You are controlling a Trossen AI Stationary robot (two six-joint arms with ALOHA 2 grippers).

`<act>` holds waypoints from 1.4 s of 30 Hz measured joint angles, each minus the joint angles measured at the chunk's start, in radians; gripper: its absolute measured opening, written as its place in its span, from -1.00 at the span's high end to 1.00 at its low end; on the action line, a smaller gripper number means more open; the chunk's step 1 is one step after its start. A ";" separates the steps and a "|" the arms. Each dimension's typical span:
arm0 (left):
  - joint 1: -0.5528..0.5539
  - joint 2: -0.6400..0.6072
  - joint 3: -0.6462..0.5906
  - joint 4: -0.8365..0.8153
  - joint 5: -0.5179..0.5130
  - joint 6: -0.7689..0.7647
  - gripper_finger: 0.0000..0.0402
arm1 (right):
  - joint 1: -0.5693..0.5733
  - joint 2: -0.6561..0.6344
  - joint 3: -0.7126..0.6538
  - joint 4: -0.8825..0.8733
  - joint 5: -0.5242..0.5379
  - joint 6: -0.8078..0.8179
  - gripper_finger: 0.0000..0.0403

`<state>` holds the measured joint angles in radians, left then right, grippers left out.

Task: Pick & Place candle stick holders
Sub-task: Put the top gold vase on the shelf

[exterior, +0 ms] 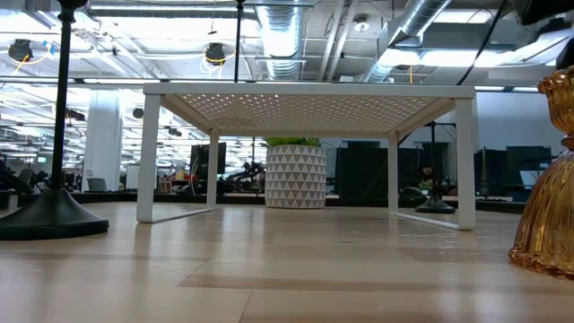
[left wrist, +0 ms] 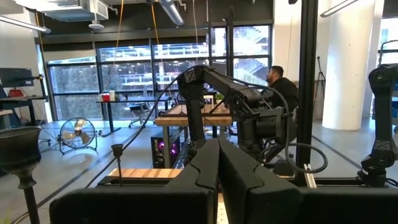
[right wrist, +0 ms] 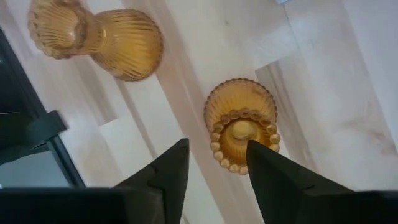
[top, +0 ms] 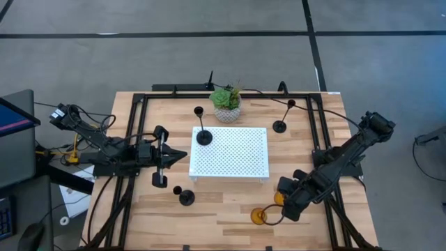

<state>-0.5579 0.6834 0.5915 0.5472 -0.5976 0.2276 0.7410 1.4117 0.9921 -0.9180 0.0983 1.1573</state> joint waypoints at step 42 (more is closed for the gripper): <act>0.000 0.000 0.000 -0.008 0.000 0.000 0.97 | 0.027 0.146 0.187 -0.309 -0.049 0.022 0.95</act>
<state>-0.5579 0.6838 0.5915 0.5388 -0.5976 0.2276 0.7685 1.5582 1.1791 -1.2268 0.0498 1.1794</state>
